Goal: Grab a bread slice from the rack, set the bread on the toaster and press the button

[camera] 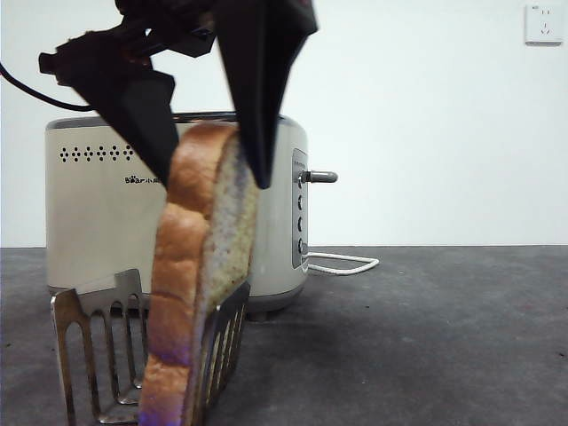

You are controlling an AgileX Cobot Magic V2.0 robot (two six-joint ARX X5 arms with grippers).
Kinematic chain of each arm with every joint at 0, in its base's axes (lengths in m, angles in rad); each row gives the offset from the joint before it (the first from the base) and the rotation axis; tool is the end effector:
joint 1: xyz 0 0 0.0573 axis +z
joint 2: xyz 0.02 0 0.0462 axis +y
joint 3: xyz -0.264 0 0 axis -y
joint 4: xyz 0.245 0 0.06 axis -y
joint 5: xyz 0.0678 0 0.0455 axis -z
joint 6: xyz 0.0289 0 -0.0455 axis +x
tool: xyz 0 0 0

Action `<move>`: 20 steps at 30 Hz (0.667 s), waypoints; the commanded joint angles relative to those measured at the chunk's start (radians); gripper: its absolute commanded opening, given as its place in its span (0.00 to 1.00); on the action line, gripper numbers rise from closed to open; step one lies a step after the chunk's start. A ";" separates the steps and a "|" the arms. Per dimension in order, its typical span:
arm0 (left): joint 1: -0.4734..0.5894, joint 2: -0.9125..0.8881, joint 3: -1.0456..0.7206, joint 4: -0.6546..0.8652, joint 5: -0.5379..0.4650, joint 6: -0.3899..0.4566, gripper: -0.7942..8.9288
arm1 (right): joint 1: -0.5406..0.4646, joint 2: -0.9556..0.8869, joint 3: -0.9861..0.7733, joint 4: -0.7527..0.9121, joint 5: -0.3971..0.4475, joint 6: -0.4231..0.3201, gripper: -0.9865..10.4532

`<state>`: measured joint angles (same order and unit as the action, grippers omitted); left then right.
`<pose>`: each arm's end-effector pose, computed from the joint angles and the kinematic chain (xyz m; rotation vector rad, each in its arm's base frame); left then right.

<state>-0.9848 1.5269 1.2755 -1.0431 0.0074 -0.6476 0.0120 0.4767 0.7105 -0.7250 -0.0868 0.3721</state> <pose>0.1586 -0.2393 0.2714 0.0985 1.3644 -0.4157 0.0950 0.0036 0.2942 0.3826 0.5036 0.0043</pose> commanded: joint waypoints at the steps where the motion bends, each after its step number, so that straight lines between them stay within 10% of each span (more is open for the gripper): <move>1: 0.000 0.005 -0.002 -0.004 -0.009 0.024 0.14 | 0.000 -0.002 0.005 -0.006 -0.003 -0.010 0.08; 20: 0.002 -0.109 0.000 -0.066 -0.138 0.047 0.07 | 0.000 -0.002 0.005 -0.013 -0.003 -0.018 0.08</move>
<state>-0.9840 1.4364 1.2755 -1.1095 -0.1253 -0.6102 0.0120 0.4767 0.7105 -0.7406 -0.0868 0.3660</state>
